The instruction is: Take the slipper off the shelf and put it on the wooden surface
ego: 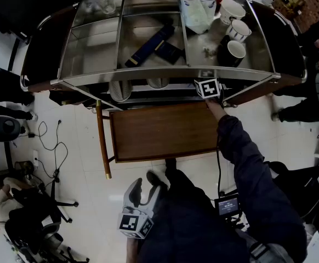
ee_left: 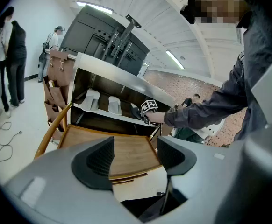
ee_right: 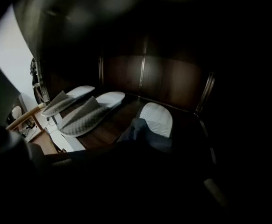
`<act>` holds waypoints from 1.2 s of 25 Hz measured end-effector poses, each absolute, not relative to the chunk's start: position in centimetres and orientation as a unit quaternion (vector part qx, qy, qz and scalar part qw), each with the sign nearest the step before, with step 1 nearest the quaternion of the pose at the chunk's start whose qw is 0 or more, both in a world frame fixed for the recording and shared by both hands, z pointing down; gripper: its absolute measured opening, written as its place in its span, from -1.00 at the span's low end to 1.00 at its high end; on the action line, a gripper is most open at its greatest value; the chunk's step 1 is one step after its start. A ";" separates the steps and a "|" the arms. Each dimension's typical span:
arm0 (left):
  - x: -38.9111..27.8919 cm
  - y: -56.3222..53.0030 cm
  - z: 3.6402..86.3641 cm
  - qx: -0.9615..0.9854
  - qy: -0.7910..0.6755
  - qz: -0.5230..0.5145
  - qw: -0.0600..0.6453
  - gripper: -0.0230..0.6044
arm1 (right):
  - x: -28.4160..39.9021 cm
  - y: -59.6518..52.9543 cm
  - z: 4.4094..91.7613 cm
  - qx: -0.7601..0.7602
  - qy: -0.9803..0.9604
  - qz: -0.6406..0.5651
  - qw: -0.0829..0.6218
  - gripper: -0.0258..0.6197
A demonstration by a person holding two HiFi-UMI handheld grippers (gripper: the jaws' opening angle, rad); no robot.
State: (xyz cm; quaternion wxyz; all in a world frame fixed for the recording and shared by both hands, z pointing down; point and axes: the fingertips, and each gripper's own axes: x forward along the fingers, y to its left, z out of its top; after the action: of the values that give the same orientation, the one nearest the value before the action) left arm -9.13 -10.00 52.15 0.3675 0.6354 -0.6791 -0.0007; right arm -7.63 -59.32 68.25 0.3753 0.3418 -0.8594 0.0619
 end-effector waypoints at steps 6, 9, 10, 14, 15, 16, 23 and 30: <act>-7.8 -9.8 52.1 0.658 -0.660 -0.010 0.362 0.03 | -3.2 -46.6 63.5 0.268 -0.908 0.042 0.318 -0.90; -7.3 -9.1 52.1 0.668 -0.654 -0.008 0.355 -0.02 | 1.5 -38.3 64.4 0.255 -0.909 0.043 0.328 -0.90; -7.2 -8.7 52.0 0.670 -0.655 -0.005 0.351 -0.04 | 2.9 -35.9 65.5 0.253 -0.904 0.046 0.341 -0.90; -6.7 -6.4 51.4 0.677 -0.653 0.007 0.339 -0.10 | 6.9 -30.6 73.3 0.261 -0.869 0.088 0.412 -0.89; -6.6 -5.7 51.3 0.678 -0.653 0.012 0.336 -0.11 | 7.5 -30.1 75.6 0.263 -0.856 0.102 0.434 -0.89; -6.5 -4.8 51.2 0.679 -0.654 0.016 0.334 -0.13 | 8.1 -29.6 77.7 0.264 -0.842 0.115 0.457 -0.88; -6.7 1.5 51.7 0.681 -0.658 0.021 0.321 -0.14 | 8.8 -27.4 79.3 0.290 -0.804 0.157 0.496 -0.74; -8.4 4.4 50.9 0.683 -0.674 -0.004 0.282 -0.20 | 7.2 -19.5 66.2 0.278 -0.885 0.098 0.361 -0.92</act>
State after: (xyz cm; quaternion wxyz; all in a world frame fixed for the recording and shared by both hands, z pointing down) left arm -8.45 4.36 50.92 0.2821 0.6828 -0.6739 -0.0039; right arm 7.23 -19.50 66.23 0.3607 0.2781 -0.8849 0.0978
